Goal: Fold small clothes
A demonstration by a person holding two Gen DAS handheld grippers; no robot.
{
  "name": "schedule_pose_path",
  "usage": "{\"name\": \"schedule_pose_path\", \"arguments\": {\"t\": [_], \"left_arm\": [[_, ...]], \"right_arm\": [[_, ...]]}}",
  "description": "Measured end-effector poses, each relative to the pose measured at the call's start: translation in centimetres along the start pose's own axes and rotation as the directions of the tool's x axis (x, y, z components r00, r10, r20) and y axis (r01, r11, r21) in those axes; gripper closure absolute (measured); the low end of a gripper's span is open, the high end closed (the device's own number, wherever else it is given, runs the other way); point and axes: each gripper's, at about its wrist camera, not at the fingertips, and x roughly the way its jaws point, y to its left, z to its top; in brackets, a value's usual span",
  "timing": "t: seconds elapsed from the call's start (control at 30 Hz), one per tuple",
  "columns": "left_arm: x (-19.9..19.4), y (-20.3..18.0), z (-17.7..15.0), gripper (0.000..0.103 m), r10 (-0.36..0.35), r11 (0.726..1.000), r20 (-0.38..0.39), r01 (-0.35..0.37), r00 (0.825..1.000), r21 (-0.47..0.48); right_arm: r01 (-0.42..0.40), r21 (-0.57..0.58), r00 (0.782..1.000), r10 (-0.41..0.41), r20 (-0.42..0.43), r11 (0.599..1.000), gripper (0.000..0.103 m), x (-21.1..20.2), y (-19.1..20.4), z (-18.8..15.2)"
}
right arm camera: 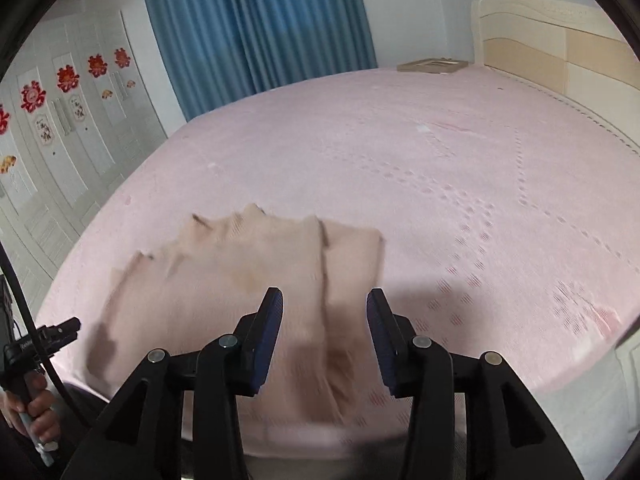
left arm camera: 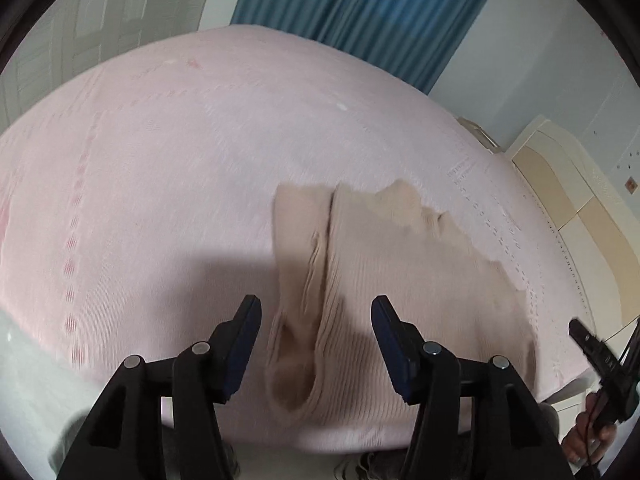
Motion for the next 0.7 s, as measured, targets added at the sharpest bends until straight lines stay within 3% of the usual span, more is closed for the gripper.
{"name": "schedule_pose_path", "arguments": {"t": [0.2,0.37,0.5,0.6,0.7], "left_arm": [[2.9,-2.8,4.7,0.048,-0.013,0.998,0.027,0.011,1.0,0.068],[6.7,-3.8,7.7,0.048,-0.038,0.996,-0.005,0.039,0.999,0.075],[9.0,-3.1,6.5,0.05,-0.019,0.995,-0.011,0.02,1.0,0.096],[9.3,-3.4,6.0,0.05,0.015,0.991,0.001,-0.015,1.0,0.136],[9.3,-3.7,6.2,0.053,-0.011,0.987,0.011,0.009,1.0,0.162]], "right_arm": [[-0.032,0.013,0.999,0.032,0.021,0.999,0.06,4.3,2.7,4.8],[-0.052,-0.002,0.998,0.052,0.02,0.999,0.06,8.1,5.3,8.5],[0.011,-0.047,1.0,-0.01,0.029,0.999,0.06,10.8,5.2,7.1],[0.14,-0.05,0.989,-0.142,-0.047,0.989,0.061,13.5,3.8,4.8],[0.101,0.016,0.989,-0.098,-0.112,0.995,0.062,14.5,2.5,4.5]]}}
